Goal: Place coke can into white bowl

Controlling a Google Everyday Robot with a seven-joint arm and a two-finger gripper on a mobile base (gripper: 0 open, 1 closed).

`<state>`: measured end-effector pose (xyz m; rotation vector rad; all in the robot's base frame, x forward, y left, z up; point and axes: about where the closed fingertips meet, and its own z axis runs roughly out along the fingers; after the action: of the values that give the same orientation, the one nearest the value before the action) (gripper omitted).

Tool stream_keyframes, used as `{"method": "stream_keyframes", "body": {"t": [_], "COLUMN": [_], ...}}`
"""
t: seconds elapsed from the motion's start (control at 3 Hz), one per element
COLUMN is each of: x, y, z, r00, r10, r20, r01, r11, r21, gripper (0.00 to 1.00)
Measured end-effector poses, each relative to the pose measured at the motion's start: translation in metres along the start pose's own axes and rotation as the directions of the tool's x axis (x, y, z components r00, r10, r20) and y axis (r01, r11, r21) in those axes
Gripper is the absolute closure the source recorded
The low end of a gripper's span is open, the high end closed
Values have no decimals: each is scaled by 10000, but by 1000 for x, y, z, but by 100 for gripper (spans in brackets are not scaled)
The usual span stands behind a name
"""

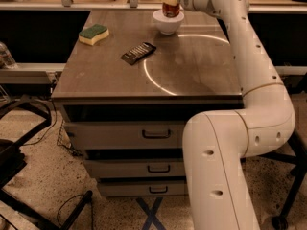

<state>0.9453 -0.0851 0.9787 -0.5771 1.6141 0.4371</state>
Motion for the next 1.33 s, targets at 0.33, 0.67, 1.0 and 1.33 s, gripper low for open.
{"method": "stream_keyframes", "body": {"t": [0.33, 0.67, 1.0, 1.33], "x": [6, 12, 10, 4], "y": [6, 8, 7, 8], "z": [5, 8, 7, 7], "r00": [9998, 9992, 9992, 9992], "r10": [54, 127, 104, -34], "r20": [-216, -379, -381, -392], "r01": [-57, -132, -107, 34], "r11": [9999, 9998, 9999, 10000], "r21": [-115, -130, -89, -2], "gripper": [100, 100, 100, 100]}}
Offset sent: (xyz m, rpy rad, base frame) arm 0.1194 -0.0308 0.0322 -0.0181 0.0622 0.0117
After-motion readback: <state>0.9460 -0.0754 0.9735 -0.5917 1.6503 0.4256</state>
